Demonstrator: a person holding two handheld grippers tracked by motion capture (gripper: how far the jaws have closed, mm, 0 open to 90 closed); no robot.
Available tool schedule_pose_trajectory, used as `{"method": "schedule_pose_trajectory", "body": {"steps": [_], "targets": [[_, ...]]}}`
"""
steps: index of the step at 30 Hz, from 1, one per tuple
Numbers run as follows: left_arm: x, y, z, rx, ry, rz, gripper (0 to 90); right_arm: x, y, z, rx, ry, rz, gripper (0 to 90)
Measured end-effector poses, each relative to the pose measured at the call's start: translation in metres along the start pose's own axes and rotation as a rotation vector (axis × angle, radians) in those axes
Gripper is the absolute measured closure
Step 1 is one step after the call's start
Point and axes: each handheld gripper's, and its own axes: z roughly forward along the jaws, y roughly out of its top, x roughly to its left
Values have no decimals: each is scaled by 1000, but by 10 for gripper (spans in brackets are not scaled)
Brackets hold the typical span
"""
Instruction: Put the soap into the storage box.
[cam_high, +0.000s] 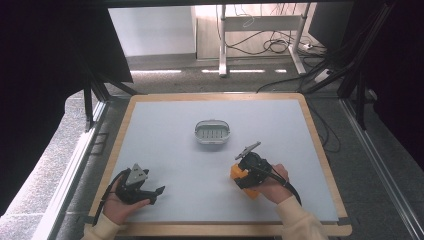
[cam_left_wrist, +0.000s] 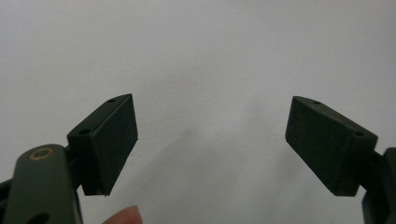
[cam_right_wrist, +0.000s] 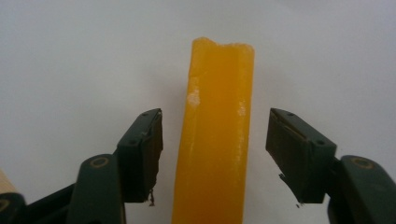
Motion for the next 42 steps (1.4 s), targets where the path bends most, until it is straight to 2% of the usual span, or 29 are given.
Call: {"method": "schedule_pose_trajectory", "body": {"steps": [6,11,17,24,28,33,41,42], "targets": [[0,0,0,-3,-1,-4,169,0,-2,4,41,0,3,469],[1,0,0,-6,0,-5,169,2,-3,14,89,14,-6,589],[0,-1,0,0,-1,2,168,5,-2,14,96,-9,-13,606],[1,-1,-1,-1,-2,1,169,6,-3,10,83,-4,-12,616],[1,-1,-1,-1,-2,1,169,4,-3,2,41,-7,-2,617],[1,-1,-1,-4,-2,-2,169,1,-4,-9,3,8,-13,617],[1,-1,-1,-4,-1,-3,169,1,-6,-14,-23,-3,-40,618],[1,-2,0,-3,-1,-2,169,0,-6,-15,-23,12,-44,618]]}}
